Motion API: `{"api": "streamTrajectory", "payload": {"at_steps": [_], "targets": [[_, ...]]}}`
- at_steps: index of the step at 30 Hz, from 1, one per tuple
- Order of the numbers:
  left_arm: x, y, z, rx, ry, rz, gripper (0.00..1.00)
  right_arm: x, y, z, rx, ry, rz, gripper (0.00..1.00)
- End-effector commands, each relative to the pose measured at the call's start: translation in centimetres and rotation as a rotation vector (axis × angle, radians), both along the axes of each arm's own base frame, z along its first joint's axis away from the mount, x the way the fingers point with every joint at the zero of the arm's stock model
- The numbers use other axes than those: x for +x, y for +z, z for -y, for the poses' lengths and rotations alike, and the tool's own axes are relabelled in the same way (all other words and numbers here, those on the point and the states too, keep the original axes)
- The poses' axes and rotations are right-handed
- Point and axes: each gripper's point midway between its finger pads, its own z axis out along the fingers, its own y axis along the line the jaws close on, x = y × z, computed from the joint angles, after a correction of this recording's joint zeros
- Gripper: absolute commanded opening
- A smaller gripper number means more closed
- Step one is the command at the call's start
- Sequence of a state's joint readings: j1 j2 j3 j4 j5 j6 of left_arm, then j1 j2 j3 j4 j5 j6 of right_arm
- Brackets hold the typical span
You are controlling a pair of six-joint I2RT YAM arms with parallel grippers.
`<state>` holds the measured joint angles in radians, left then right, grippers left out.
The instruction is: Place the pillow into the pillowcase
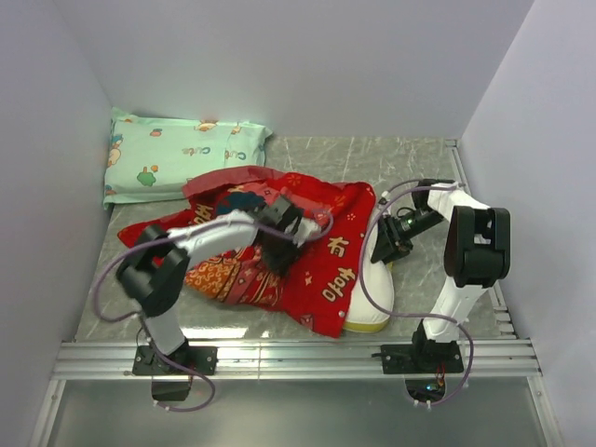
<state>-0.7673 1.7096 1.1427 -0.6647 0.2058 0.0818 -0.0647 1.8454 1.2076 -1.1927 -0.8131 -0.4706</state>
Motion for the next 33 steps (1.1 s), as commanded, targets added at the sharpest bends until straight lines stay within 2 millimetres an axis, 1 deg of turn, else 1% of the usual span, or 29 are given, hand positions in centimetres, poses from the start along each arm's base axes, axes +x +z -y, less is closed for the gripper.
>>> {"api": "streamTrajectory", "payload": {"at_steps": [1,2,3,4,5,6,8,9,11,12,13,15,16,17,18,19,20,21,23,24,25,26,27,28,29,30,31,32,33], "targets": [[14.0,3.5,4.1,-0.164,0.139,0.242,0.14,2.7,0.8,-1.2,0.090,-0.094,0.073,0.47],[14.7,2.6,4.7,-0.176,0.141,0.183,0.10,3.1,1.2,-1.2,0.094,-0.102,0.096,0.37],[16.5,5.4,6.1,-0.248,0.138,0.210,0.05,3.5,1.4,-1.1,0.092,-0.114,0.116,0.33],[16.7,6.1,6.4,-0.280,0.120,0.193,0.05,4.4,1.6,-1.0,0.090,-0.142,0.142,0.28],[16.3,6.8,7.1,-0.307,0.091,0.182,0.04,4.8,2.0,-1.0,0.095,-0.149,0.165,0.19],[15.1,8.0,8.0,-0.359,0.043,0.165,0.05,5.2,2.3,-1.1,0.105,-0.155,0.182,0.12],[12.1,9.3,10.0,-0.409,-0.041,0.133,0.07,6.1,3.4,-1.7,0.153,-0.190,0.206,0.00],[8.9,10.6,11.7,-0.447,-0.117,0.089,0.09,6.5,4.0,-2.3,0.202,-0.217,0.202,0.00],[5.0,12.1,13.6,-0.490,-0.221,0.030,0.15,6.8,4.8,-2.8,0.231,-0.241,0.215,0.00],[1.8,13.0,15.4,-0.514,-0.313,0.000,0.25,6.5,4.7,-3.0,0.246,-0.251,0.205,0.00],[-0.9,13.6,16.0,-0.540,-0.373,-0.067,0.29,6.9,5.0,-3.2,0.255,-0.269,0.211,0.00],[-4.2,13.8,16.8,-0.555,-0.427,-0.114,0.34,6.7,5.6,-3.4,0.270,-0.275,0.218,0.00],[-5.7,13.9,17.9,-0.567,-0.458,-0.100,0.33,6.5,5.7,-3.5,0.273,-0.279,0.210,0.00],[-6.3,13.6,18.2,-0.569,-0.460,-0.103,0.29,6.3,5.9,-3.5,0.277,-0.278,0.208,0.00],[-6.7,13.1,18.4,-0.567,-0.447,-0.115,0.21,6.0,5.8,-3.6,0.278,-0.280,0.199,0.00],[-6.6,13.0,18.8,-0.575,-0.433,-0.110,0.16,5.8,5.7,-3.6,0.276,-0.285,0.188,0.00],[-5.8,12.9,19.4,-0.586,-0.413,-0.084,0.11,5.7,5.7,-3.6,0.278,-0.289,0.188,0.00],[-4.9,12.8,19.5,-0.583,-0.397,-0.072,0.11,5.5,5.4,-3.5,0.276,-0.293,0.177,0.00],[-3.7,13.0,19.2,-0.573,-0.379,-0.034,0.20,5.4,5.0,-3.2,0.262,-0.297,0.173,0.00],[-3.1,13.5,18.0,-0.570,-0.379,0.022,0.35,5.4,5.0,-3.0,0.258,-0.303,0.172,0.00],[-2.8,13.7,17.0,-0.564,-0.377,0.062,0.42,5.4,4.9,-2.6,0.258,-0.315,0.165,0.00],[-2.6,16.0,15.3,-0.574,-0.374,0.165,0.50,5.4,4.9,-2.5,0.257,-0.321,0.160,0.00],[-3.1,13.5,13.1,-0.503,-0.397,0.192,0.62,5.4,4.9,-2.4,0.258,-0.320,0.160,0.00],[-3.3,13.0,11.8,-0.472,-0.397,0.224,0.66,5.3,5.0,-2.4,0.261,-0.317,0.159,0.00],[-3.2,13.5,10.1,-0.451,-0.384,0.278,0.68,5.2,4.9,-2.4,0.257,-0.317,0.153,0.00],[-3.2,10.7,7.8,-0.355,-0.376,0.281,0.69,5.1,4.7,-2.4,0.254,-0.320,0.147,0.00],[-3.6,9.4,6.3,-0.295,-0.366,0.268,0.68,5.0,4.7,-2.4,0.257,-0.320,0.139,0.00],[-3.8,8.8,5.3,-0.268,-0.356,0.268,0.68,4.9,4.6,-2.4,0.258,-0.319,0.137,0.00],[-4.2,6.7,3.8,-0.211,-0.336,0.248,0.66,4.7,4.4,-2.5,0.258,-0.320,0.128,0.00]]}}
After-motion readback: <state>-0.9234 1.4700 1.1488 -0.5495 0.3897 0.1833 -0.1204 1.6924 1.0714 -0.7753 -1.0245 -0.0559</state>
